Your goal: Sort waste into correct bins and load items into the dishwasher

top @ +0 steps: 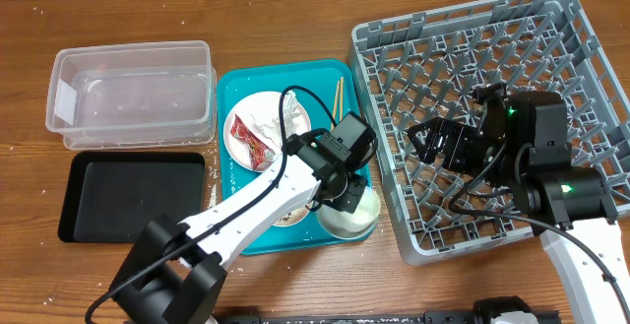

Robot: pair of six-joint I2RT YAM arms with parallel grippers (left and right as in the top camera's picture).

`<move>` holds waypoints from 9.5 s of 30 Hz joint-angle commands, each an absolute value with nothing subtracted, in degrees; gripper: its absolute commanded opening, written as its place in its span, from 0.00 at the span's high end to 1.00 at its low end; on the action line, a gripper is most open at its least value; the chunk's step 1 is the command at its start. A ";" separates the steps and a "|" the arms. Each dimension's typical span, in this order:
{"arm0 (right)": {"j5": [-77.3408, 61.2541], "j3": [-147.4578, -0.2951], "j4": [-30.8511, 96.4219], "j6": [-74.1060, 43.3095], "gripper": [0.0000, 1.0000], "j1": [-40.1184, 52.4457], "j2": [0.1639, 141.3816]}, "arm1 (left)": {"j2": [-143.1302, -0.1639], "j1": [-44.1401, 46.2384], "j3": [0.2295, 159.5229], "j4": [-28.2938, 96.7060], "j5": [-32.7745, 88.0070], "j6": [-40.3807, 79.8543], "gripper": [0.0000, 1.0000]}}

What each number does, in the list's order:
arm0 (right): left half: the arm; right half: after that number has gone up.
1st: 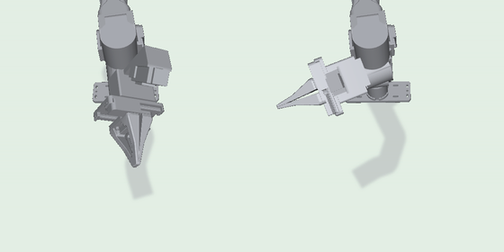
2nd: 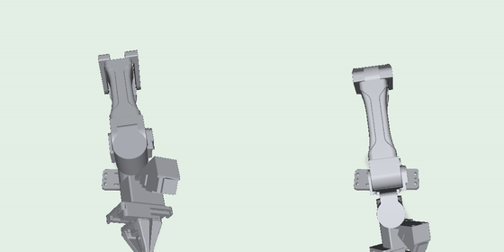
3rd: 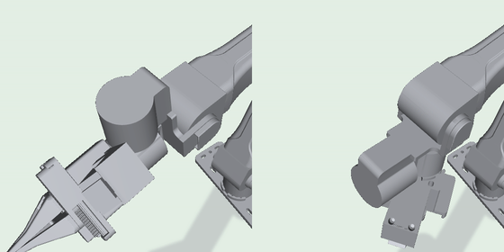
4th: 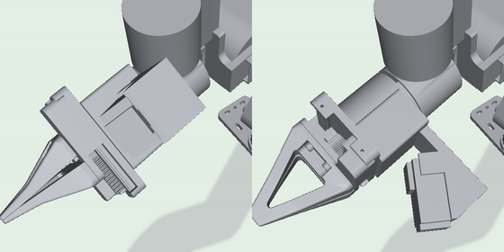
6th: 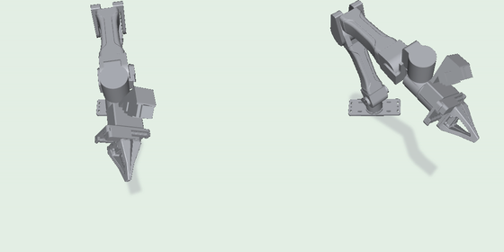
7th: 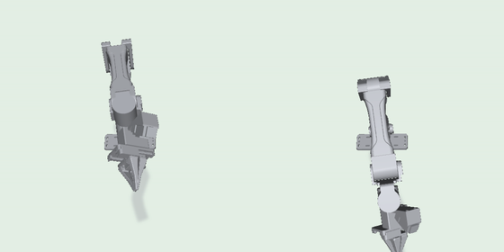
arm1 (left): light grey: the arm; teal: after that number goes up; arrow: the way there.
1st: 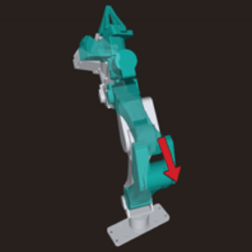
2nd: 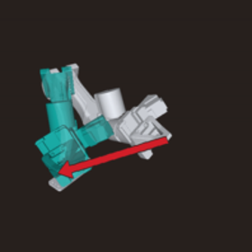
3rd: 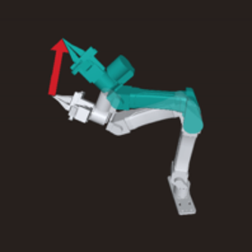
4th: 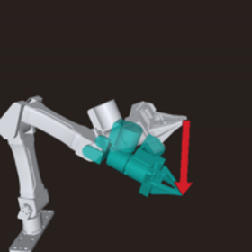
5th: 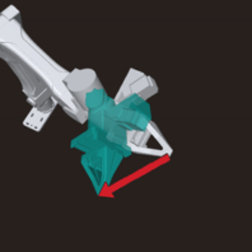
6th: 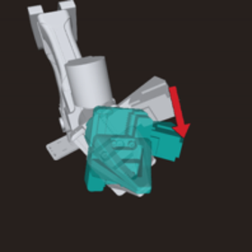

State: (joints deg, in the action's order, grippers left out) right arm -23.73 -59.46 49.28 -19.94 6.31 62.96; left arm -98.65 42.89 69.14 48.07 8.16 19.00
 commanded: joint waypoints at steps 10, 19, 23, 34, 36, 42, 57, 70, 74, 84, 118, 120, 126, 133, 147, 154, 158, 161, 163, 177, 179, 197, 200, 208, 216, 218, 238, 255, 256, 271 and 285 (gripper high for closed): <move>-29.21 -60.84 48.14 -18.55 0.00 5.93 62.59 | -91.57 25.06 83.77 57.23 26.20 18.52 0.96; -49.04 -60.84 31.35 -13.02 0.01 12.19 62.94 | -91.70 4.97 84.01 57.43 83.15 10.26 0.96; -51.99 -60.84 22.31 -13.13 0.02 17.76 64.49 | -91.70 5.82 84.01 59.59 85.14 10.24 0.96; -51.94 -60.84 13.39 -13.72 0.10 24.91 66.83 | -91.70 9.41 84.01 61.89 80.31 10.26 0.96; -51.96 -60.84 13.34 -13.72 0.09 24.62 66.50 | -91.70 9.63 84.01 62.50 80.38 10.22 0.96; -51.96 -60.84 13.56 -13.74 0.29 22.76 65.06 | -91.70 9.56 84.01 62.57 80.36 10.22 0.96; -29.19 -62.54 34.13 -13.67 0.48 17.19 57.93 | -91.70 7.09 84.01 64.53 51.00 13.98 0.00; -0.12 -68.53 80.53 -28.80 0.48 15.53 61.73 | -91.70 5.43 84.01 64.93 41.89 15.88 0.00; -3.14 -67.83 82.67 -28.73 0.48 15.73 68.73 | -91.70 5.76 84.01 64.97 41.74 15.88 0.00; -5.10 -67.46 77.10 -26.83 0.22 15.73 81.95 | -91.70 7.11 84.01 66.54 39.86 14.98 0.00; -10.63 -76.25 67.55 -25.12 0.10 15.75 76.03 | -93.41 30.09 62.63 43.18 6.79 40.45 0.38; -10.63 -76.25 67.57 -25.12 0.10 15.75 76.03 | -95.57 30.59 62.63 42.54 6.87 42.72 0.40; -10.63 -76.25 67.61 -25.12 0.10 15.75 76.03 | -103.74 30.44 62.78 41.30 12.82 43.66 0.71; -10.63 -76.23 67.99 -25.10 0.10 15.75 76.03 | -100.99 28.77 62.92 44.03 12.93 43.70 0.96; -10.61 -76.23 67.72 -25.10 0.10 15.73 76.03 | -80.16 -12.27 65.04 65.30 44.01 6.74 0.96; -10.63 -76.23 67.77 -25.12 0.10 15.73 76.03 | -97.51 -35.77 65.04 78.39 69.36 -17.89 0.96; -10.63 -76.23 67.75 -25.12 0.10 15.73 76.03 | -107.61 -39.16 65.04 87.72 73.30 -28.56 0.96; -10.61 -76.23 67.75 -25.12 0.10 15.73 76.03 | -112.16 -42.24 65.04 94.24 74.00 -36.71 0.96; -10.63 -76.23 67.72 -25.12 0.09 15.73 76.03 | -113.19 -43.55 65.04 96.92 73.87 -40.49 0.96; -10.61 -76.25 68.23 -25.10 0.09 15.73 76.03 | -109.54 -39.99 65.78 92.71 77.14 -42.19 0.96; -10.61 -76.25 67.99 -25.10 0.09 15.73 76.03 | -109.25 -39.11 66.17 89.69 75.02 -33.80 0.96; -10.61 -76.25 67.53 -25.10 0.04 15.73 76.03 | -81.91 13.45 71.33 69.01 8.75 27.94 0.94; -10.59 -76.23 67.53 -25.10 0.04 15.73 76.03 | -86.52 28.38 69.30 63.55 -0.49 37.45 0.94; -10.57 -76.23 67.48 -25.08 0.03 15.73 76.03 | -96.62 37.34 70.02 60.01 0.82 42.87 0.72; -10.57 -76.23 67.33 -25.08 0.02 15.73 76.03 | -96.95 28.86 78.67 49.78 -5.23 31.22 0.14; -10.57 -76.23 67.31 -25.08 0.02 15.73 76.03 | -98.89 25.89 78.67 43.13 -6.55 28.29 0.18; -10.59 -76.20 67.79 -25.10 0.02 15.73 76.03 | -104.73 11.94 97.95 53.56 -13.43 25.26 0.96; -10.59 -76.20 67.57 -25.10 0.02 15.73 76.03 | -106.28 6.74 97.65 57.69 -3.90 19.66 0.11; -10.59 -76.20 67.59 -25.10 0.02 15.73 76.03 | -106.30 8.10 97.65 58.13 -5.61 19.20 0.11; -10.59 -76.20 67.79 -25.10 0.01 15.73 76.03 | -107.66 16.47 70.57 46.22 -2.94 37.30 0.74; -10.59 -76.20 67.79 -25.10 0.00 15.73 76.03 | -106.13 -3.77 101.36 63.57 -11.88 30.70 0.69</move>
State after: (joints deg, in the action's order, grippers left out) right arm -10.31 -74.89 68.16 -25.41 15.75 77.30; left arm -105.30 1.98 100.71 64.03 -6.50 32.23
